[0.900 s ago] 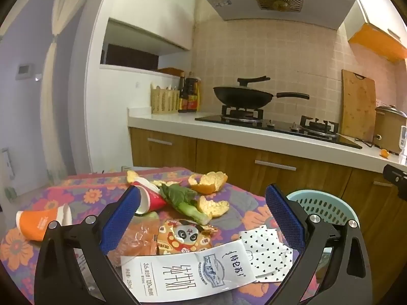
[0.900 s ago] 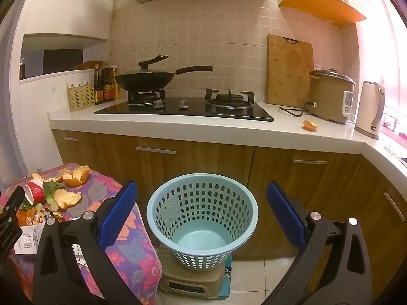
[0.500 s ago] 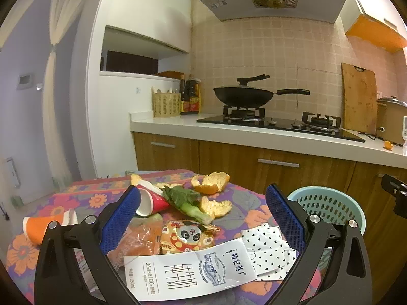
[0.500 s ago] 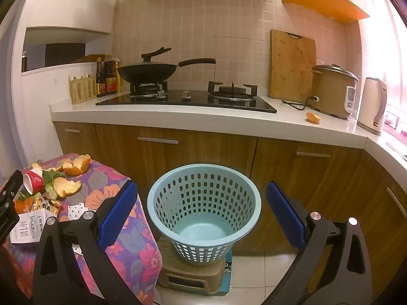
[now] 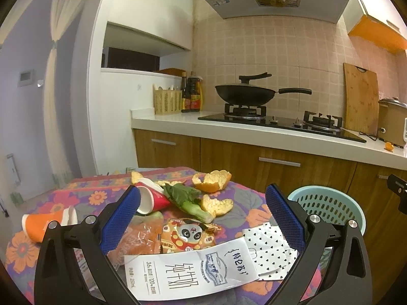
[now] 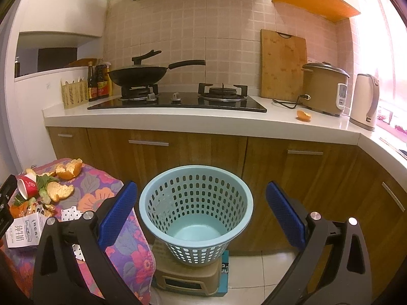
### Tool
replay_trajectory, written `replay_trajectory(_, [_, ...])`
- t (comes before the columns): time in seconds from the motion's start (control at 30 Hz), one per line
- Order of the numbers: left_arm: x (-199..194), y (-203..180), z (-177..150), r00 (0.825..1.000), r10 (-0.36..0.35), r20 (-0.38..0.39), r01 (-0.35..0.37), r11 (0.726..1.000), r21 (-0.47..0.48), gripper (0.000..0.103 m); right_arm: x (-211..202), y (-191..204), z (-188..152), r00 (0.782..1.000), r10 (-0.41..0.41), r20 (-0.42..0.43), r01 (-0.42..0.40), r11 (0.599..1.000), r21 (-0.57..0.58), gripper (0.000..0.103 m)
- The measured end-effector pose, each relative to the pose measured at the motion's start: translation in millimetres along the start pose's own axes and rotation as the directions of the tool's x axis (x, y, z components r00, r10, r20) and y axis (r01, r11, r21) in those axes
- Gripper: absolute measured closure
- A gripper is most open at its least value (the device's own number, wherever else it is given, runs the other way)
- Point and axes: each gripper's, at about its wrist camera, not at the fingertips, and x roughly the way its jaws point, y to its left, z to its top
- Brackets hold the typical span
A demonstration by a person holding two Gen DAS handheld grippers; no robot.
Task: Collect trash
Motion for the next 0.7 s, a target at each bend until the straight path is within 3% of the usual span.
replay_trajectory(0.17, [0.1, 6.0, -0.4, 0.999, -0.005, 0.033, 0.006, 0.999, -0.034, 0.008, -2.1, 2.2, -0.8, 1.000, 0.003, 0.007, -0.003, 1.000, -0.009, 0.007])
replay_trajectory(0.47, [-1.9, 3.0, -2.3, 0.998, 0.009, 0.067, -0.011, 1.000, 0.026, 0.008, -2.9, 1.4, -0.4, 1.000, -0.002, 0.012, 0.002, 1.000, -0.010, 0.007])
replay_trajectory(0.7, [1.8, -1.9, -4.9, 0.999, 0.017, 0.033, -0.019, 0.998, 0.063, 0.008, -2.1, 2.2, -0.7, 1.000, -0.001, 0.004, 0.001, 1.000, -0.014, 0.007])
